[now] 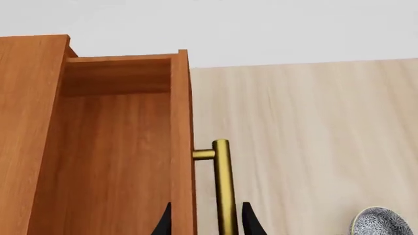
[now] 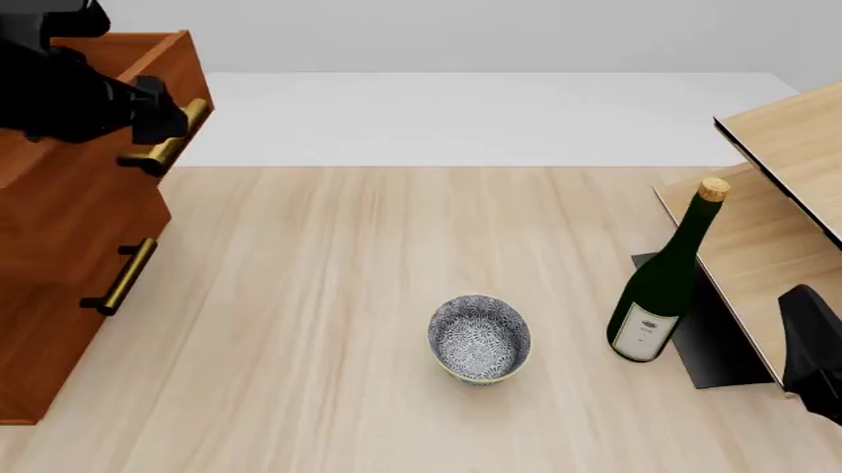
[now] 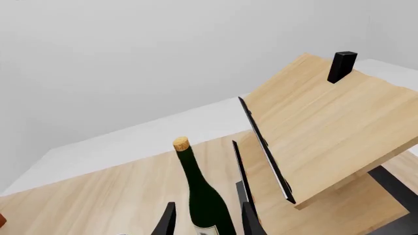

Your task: Close the bottom drawer of the cabinet and open the top drawer.

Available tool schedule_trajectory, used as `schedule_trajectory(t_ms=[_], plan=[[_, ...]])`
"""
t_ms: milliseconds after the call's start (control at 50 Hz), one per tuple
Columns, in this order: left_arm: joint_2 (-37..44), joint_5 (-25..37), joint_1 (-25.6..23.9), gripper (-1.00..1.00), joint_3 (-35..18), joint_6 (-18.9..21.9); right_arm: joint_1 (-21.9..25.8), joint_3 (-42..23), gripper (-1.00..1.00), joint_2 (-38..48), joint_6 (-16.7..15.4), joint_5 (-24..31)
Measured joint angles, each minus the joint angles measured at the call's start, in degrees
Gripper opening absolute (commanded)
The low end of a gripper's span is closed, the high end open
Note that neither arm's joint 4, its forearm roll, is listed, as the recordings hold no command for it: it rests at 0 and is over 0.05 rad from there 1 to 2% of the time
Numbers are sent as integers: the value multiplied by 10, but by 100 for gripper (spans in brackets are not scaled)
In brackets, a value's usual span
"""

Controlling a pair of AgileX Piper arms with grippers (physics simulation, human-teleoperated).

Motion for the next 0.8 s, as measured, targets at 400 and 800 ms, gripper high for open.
schedule_trajectory(t_ms=[400,800], plan=[[18,-11,-61,100,-14,-23,0,0,100,0,2,0],[33,-19,-100,100,-26,-42,0,-1,100,-6,4,6]])
